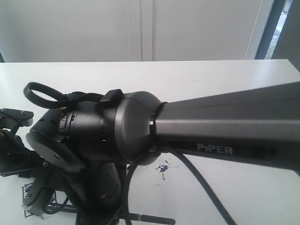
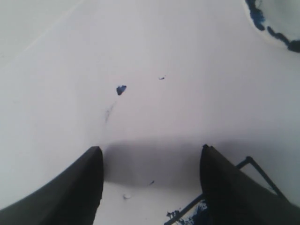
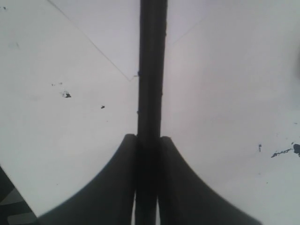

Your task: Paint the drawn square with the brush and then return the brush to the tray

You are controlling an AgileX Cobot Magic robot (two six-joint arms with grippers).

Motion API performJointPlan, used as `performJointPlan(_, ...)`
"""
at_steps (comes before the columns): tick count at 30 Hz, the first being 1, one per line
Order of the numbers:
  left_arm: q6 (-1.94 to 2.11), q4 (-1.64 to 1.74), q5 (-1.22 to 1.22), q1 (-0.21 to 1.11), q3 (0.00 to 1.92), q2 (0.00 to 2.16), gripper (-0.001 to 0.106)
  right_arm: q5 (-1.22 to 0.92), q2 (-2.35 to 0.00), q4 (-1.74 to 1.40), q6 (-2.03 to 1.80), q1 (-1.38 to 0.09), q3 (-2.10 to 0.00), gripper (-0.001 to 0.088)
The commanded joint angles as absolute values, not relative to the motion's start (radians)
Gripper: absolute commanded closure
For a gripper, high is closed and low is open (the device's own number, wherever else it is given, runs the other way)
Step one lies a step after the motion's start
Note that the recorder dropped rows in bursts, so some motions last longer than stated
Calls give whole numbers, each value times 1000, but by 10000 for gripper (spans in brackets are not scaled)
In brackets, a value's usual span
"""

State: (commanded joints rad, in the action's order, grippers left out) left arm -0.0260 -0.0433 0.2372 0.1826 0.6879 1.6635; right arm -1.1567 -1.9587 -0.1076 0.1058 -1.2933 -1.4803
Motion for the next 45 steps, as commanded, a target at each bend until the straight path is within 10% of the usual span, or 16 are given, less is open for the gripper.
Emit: performJointPlan(45,-26,-43,239,183,688,1663,413,-1221,-2016,-177,68,-1235,-1583,868)
